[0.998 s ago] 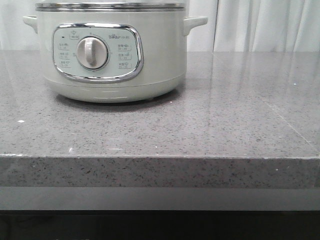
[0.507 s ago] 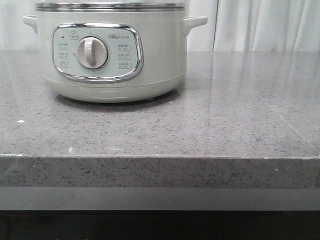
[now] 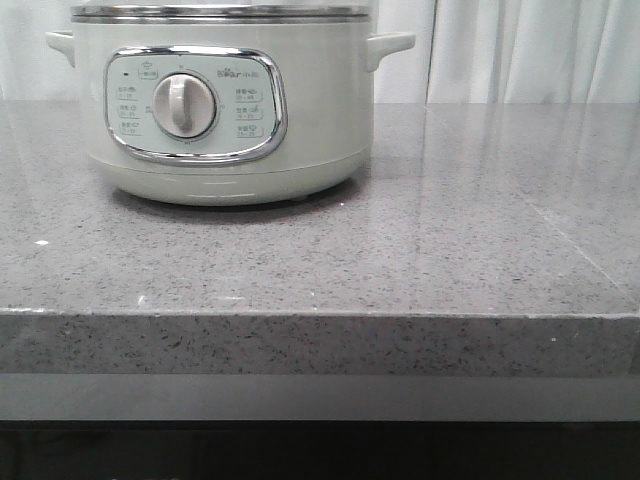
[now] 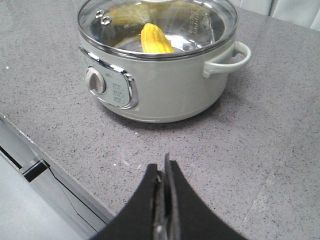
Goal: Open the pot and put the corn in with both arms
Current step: 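Release the lid knob and withdraw the left gripper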
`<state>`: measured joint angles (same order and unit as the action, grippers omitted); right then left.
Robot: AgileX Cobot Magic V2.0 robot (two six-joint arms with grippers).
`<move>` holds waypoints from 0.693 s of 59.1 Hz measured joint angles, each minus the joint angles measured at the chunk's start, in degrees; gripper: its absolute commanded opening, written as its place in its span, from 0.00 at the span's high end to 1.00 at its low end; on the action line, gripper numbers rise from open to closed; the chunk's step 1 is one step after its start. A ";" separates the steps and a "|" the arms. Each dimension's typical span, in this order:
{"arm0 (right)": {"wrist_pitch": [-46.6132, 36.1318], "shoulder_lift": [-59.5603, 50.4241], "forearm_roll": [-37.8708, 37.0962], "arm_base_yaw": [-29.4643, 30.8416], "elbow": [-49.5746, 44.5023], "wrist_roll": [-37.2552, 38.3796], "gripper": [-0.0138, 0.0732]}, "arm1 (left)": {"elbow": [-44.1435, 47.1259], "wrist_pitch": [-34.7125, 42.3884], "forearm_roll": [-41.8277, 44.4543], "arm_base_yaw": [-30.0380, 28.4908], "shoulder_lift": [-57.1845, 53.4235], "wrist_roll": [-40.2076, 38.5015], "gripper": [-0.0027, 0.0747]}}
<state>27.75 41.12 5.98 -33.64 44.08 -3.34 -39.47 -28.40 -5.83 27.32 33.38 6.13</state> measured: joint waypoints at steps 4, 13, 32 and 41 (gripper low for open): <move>0.00 0.00 0.00 0.00 0.00 0.00 0.98 | 0.09 0.12 0.00 0.00 -0.15 0.00 0.99; 0.00 0.00 0.00 0.00 0.00 0.00 0.98 | 3.47 1.54 2.45 -1.70 -3.65 0.09 0.99; 0.00 0.00 0.00 0.00 0.00 0.00 0.98 | 23.86 16.87 3.73 -14.86 -22.36 0.09 0.99; 0.00 0.00 0.00 0.00 0.00 0.00 0.98 | 32.80 18.99 0.41 -20.14 -29.91 0.09 0.99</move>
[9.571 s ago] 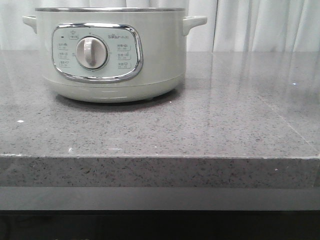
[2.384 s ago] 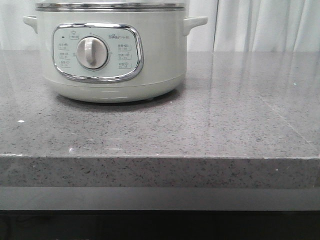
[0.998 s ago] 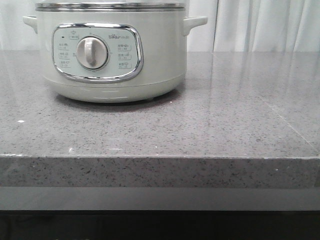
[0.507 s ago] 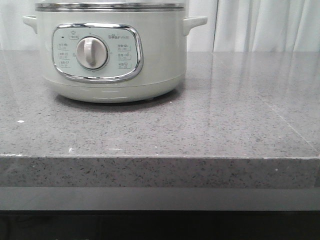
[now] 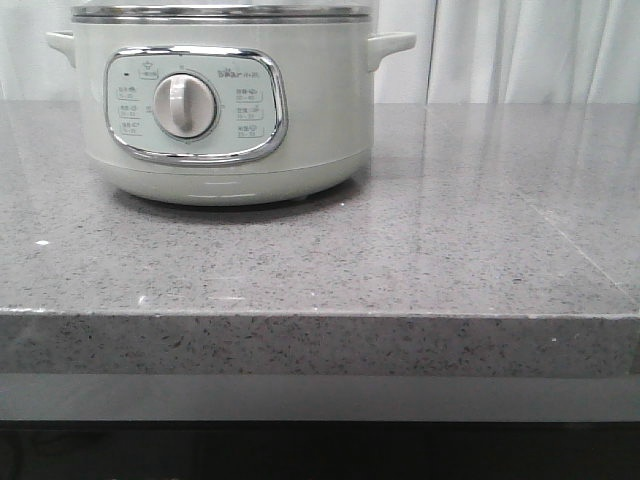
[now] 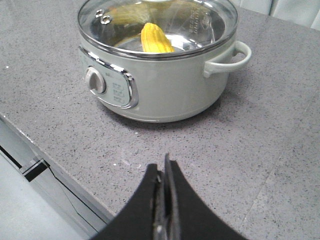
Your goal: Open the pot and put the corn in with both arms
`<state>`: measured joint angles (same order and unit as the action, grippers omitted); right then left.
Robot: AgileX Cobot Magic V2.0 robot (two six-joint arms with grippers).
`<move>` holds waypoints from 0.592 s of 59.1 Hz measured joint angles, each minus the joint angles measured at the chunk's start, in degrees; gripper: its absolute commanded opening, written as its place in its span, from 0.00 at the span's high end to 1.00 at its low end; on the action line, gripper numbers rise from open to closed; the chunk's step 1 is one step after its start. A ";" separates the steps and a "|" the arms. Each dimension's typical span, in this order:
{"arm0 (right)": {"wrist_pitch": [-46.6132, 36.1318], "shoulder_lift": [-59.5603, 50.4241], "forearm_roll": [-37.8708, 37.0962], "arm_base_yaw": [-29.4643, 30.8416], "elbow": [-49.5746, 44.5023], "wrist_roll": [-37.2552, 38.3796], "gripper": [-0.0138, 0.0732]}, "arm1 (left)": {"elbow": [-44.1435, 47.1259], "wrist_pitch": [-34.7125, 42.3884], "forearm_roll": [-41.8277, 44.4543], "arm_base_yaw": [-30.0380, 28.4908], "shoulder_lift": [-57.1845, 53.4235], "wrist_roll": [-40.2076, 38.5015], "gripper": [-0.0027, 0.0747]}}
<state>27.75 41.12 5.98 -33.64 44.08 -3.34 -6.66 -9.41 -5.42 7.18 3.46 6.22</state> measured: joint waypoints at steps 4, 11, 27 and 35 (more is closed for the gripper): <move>0.00 0.00 0.00 0.00 0.00 0.00 0.98 | 3.36 0.90 -1.46 -1.61 -2.58 0.00 0.99; 0.00 0.00 0.00 0.00 0.00 0.00 0.98 | 7.12 3.84 -3.25 -2.43 -3.80 0.00 0.99; 0.00 0.00 0.00 0.00 0.00 0.00 0.98 | 7.12 7.73 -4.74 -2.49 -3.80 0.00 0.99; 0.00 0.00 0.00 0.00 0.00 0.00 0.98 | 7.12 8.02 -4.82 -2.49 -3.80 0.00 0.99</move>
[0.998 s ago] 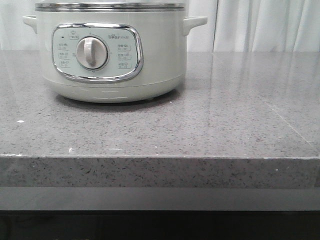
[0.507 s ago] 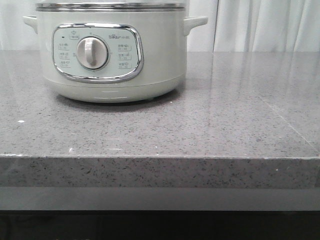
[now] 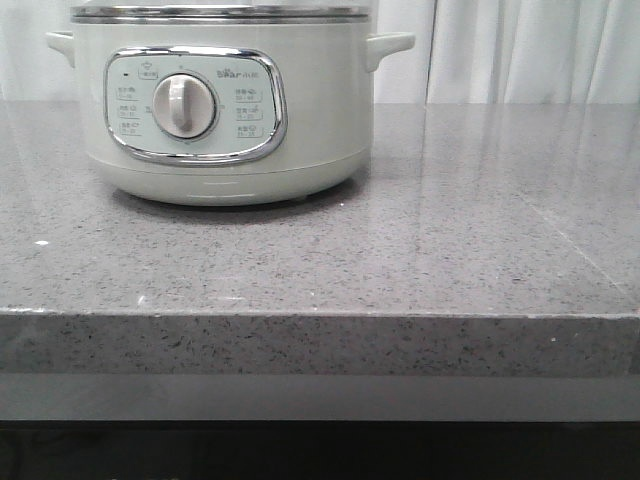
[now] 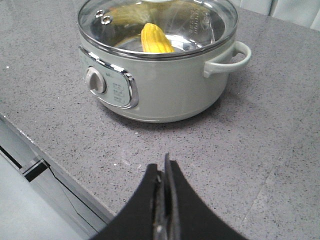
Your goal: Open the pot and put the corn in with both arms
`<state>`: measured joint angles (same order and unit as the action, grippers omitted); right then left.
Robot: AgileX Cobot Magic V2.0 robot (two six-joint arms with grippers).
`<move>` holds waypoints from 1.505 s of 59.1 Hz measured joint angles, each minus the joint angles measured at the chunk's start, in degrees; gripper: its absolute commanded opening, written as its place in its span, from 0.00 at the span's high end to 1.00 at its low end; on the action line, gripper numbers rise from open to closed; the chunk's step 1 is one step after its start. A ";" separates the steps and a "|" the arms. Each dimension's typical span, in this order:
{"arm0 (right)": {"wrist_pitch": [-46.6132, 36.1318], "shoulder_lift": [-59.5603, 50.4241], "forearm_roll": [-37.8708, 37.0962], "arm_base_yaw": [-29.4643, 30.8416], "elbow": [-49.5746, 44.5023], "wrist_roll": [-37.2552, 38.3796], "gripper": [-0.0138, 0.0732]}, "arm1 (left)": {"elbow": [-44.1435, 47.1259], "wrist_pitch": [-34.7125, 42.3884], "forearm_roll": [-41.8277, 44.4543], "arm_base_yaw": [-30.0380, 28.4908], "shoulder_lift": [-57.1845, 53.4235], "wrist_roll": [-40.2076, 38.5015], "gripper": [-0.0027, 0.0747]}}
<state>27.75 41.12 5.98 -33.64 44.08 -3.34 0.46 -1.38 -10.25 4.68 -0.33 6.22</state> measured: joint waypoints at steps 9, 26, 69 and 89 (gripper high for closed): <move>0.00 0.00 0.00 0.00 0.00 0.00 0.98 | 0.00 0.10 -0.13 0.00 0.00 0.00 0.99; 0.00 0.00 0.00 0.00 0.00 0.00 0.98 | 0.00 0.22 -0.13 0.00 0.00 0.00 0.99; -16.77 -23.62 0.55 21.34 -22.51 0.00 0.98 | 0.00 0.36 -0.13 0.00 0.00 0.00 0.99; -20.84 -39.45 0.64 26.14 -40.28 0.00 0.98 | 0.00 0.36 -0.13 0.00 0.00 0.00 0.99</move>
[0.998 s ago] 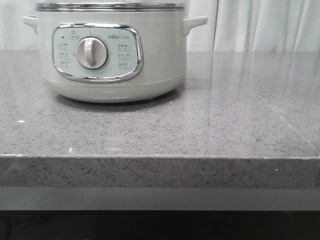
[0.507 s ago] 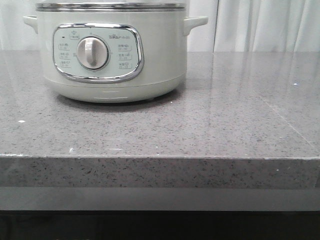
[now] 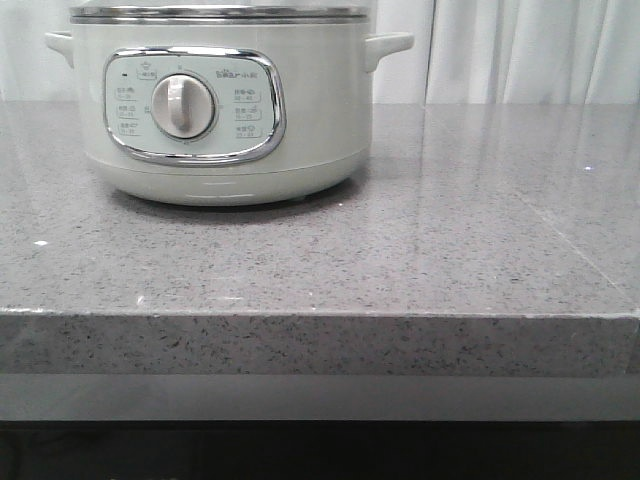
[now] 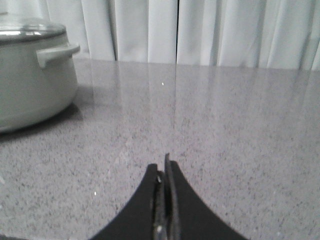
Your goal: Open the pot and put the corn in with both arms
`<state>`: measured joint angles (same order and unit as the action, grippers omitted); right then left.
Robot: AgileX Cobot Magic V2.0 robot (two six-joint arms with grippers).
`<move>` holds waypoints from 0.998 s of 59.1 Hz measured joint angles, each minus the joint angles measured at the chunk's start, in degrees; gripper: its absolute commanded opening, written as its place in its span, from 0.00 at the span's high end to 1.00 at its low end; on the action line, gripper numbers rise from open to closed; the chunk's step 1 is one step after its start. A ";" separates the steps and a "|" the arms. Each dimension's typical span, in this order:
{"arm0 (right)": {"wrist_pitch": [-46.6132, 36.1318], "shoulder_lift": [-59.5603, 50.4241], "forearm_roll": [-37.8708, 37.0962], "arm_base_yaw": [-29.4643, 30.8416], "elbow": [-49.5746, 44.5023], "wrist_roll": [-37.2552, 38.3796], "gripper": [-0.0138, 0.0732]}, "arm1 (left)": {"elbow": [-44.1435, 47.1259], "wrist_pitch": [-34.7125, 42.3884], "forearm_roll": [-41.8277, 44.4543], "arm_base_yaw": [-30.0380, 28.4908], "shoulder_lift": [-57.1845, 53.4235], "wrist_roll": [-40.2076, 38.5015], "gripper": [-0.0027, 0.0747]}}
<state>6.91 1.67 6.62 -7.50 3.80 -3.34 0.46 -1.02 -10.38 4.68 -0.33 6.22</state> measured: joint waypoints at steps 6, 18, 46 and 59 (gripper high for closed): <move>-1.08 -1.88 0.00 0.03 -3.45 0.00 0.98 | 0.00 0.00 0.00 0.00 0.00 0.00 0.99; -3.18 -2.23 0.00 0.03 -5.44 0.00 0.98 | 0.00 0.00 0.00 0.00 0.00 0.00 0.99; -3.62 -2.23 0.00 3.72 -5.44 0.00 0.98 | 0.00 0.00 0.00 0.00 0.00 0.00 0.99; -3.62 -2.23 0.00 4.99 -5.44 0.00 0.98 | 0.00 0.00 0.00 0.00 0.00 0.00 0.99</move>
<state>3.29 -0.56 6.62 -2.50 -1.64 -3.34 0.46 -1.02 -10.38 4.68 -0.33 6.22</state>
